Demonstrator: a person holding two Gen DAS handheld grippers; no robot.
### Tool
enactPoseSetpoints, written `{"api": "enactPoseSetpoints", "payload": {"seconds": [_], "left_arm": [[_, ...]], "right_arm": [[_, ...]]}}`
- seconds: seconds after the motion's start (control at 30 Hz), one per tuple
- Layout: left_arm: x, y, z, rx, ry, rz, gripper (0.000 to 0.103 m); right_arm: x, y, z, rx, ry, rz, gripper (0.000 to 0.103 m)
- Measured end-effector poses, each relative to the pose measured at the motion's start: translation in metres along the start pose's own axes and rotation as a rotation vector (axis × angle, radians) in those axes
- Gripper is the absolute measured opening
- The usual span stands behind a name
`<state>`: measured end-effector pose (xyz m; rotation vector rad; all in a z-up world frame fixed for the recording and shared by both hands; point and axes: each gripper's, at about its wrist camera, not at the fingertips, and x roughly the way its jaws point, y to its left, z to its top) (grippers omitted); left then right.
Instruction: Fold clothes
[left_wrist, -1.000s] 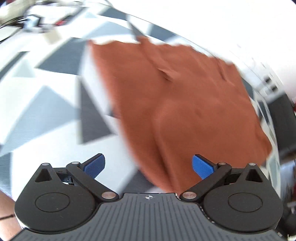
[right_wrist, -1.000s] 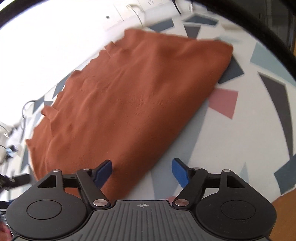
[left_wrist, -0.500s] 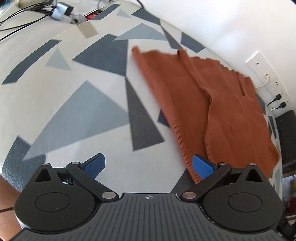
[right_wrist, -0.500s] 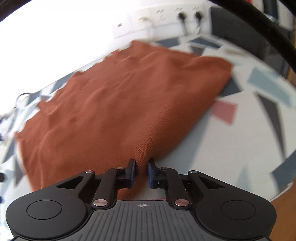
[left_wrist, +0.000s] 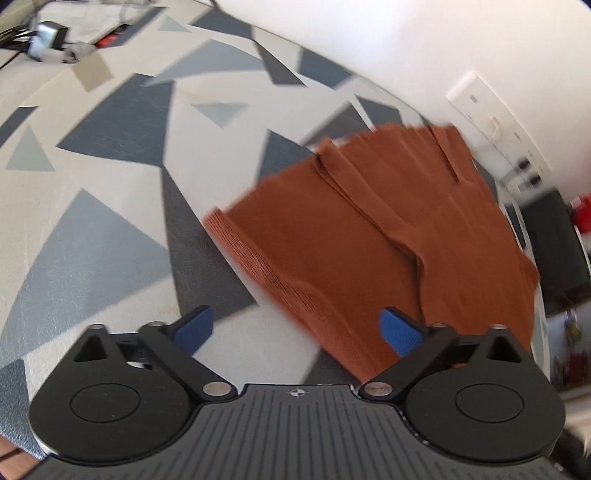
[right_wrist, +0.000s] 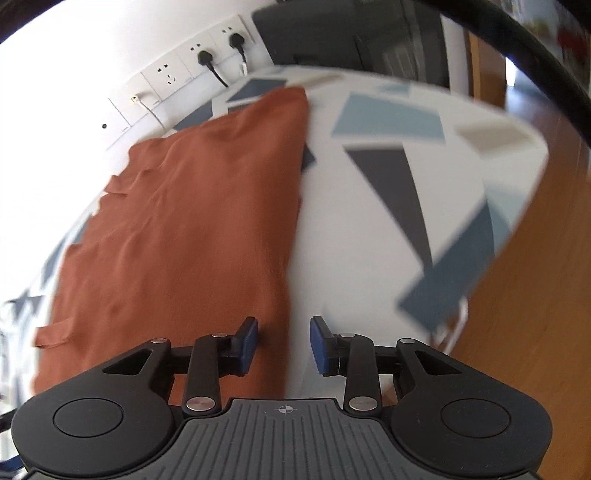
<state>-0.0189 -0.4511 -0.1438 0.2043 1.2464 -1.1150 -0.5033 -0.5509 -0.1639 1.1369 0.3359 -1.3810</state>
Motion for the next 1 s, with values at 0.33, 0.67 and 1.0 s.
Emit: {"api": "enactPoseSetpoints", "payload": {"seconds": [0.33,0.67,1.0], "left_arm": [[0.019,0.015,0.026,-0.079,-0.03,-0.046,0.068],[0.021,0.018,0.029,-0.037,-0.068,0.002,0.008],[-0.017,0.061,0.012,-0.06,-0.152,0.087,0.0]], "right_arm": [[-0.023,-0.023,-0.043,0.121,0.071,0.173,0.032],[-0.03,-0.008,-0.047,0.057,0.1,0.146,0.021],[-0.031,0.021,-0.036,-0.066,0.094,0.12,0.013]]}}
